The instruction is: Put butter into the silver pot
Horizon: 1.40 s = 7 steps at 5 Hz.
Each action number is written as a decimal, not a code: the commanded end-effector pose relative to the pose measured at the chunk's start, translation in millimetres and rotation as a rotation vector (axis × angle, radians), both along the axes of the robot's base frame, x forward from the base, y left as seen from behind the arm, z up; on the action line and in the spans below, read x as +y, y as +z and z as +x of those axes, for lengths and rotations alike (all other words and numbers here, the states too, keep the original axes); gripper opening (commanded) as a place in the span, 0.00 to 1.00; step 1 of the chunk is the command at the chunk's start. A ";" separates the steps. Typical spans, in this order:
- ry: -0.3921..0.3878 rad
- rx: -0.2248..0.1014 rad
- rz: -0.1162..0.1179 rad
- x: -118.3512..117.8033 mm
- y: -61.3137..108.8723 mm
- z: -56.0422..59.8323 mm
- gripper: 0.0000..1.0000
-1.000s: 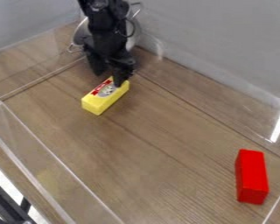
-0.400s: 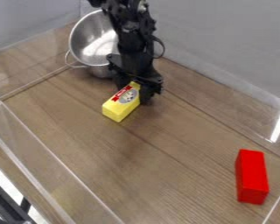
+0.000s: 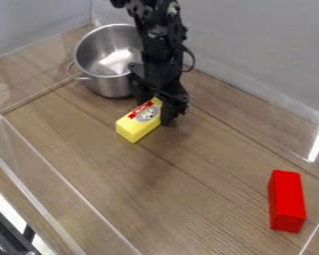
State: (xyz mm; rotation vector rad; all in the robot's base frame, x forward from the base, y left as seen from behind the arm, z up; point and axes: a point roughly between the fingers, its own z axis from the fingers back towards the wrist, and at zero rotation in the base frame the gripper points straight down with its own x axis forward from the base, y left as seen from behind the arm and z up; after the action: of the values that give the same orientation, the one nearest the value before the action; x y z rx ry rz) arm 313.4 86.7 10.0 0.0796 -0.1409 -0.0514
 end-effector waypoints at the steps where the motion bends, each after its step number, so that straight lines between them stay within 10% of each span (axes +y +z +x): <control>1: 0.003 0.037 0.031 22.9 5.2 -14.9 0.00; 7: 0.058 0.085 0.059 47.5 39.7 -10.2 0.00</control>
State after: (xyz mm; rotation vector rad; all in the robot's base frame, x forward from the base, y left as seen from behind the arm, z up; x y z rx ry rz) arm 291.2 127.9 30.0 0.1078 0.0088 0.0223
